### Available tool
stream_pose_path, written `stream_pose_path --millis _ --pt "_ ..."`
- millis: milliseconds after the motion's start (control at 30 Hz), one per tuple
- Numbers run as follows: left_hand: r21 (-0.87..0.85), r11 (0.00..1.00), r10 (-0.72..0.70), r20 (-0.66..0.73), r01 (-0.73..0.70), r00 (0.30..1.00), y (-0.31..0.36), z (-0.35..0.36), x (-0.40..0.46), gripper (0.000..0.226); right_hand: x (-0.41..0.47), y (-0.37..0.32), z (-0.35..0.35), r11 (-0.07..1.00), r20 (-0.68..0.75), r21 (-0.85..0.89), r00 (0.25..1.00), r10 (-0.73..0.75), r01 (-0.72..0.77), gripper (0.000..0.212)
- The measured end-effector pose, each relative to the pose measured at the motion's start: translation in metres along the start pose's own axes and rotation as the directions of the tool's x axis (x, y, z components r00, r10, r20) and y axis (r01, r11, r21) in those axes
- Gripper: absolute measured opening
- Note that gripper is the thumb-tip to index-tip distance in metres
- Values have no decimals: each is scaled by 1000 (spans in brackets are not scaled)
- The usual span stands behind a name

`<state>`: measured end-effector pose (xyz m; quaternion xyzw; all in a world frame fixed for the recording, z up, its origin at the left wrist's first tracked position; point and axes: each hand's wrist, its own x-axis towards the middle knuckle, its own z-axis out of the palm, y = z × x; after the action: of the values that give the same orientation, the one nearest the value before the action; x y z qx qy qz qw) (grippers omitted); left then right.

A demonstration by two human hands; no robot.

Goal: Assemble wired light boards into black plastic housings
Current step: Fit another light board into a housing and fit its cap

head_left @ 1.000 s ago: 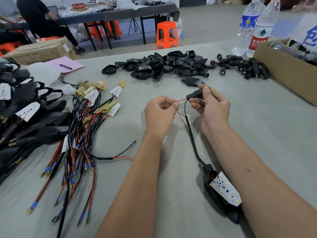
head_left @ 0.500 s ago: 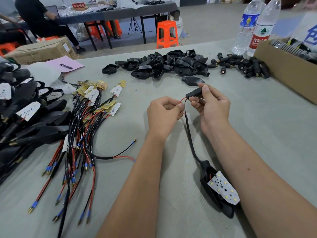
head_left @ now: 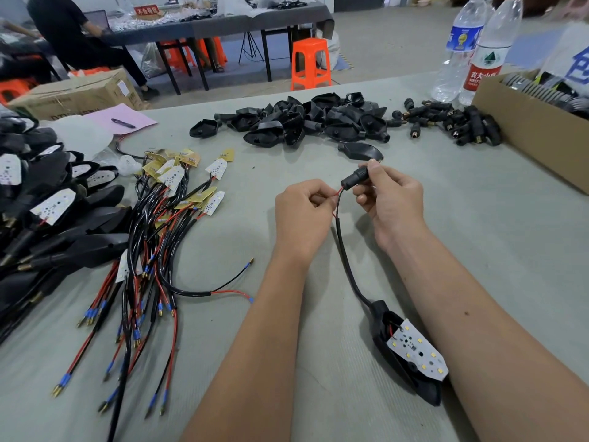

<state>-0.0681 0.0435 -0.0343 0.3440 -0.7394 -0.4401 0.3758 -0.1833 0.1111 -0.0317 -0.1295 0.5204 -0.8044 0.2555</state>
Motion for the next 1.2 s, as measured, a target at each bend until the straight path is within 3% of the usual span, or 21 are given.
stream_pose_path --millis 167,333,467,667,1100,1200 --pt "53 997 49 -17 -48 999 0 -1 0 14 1 1 -2 989 -31 -122 996 -89 85 21" --pt "87 995 56 0 -56 998 0 0 -1 14 1 1 -2 979 72 -190 995 -67 79 23" --pt "-4 1000 -31 -8 31 999 3 0 -1 15 0 3 -2 985 12 -150 997 -83 83 19" --pt "-64 988 -137 96 144 986 5 -4 -4 9 4 0 -2 995 -149 4 984 -97 98 17" --pt "-22 998 -61 66 63 996 4 -7 -4 26 3 -3 -2 996 -111 -61 991 -78 71 21" --pt "-43 997 -59 83 63 995 4 -7 -3 29 2 -4 -2 998 -99 -34 994 -54 51 33"
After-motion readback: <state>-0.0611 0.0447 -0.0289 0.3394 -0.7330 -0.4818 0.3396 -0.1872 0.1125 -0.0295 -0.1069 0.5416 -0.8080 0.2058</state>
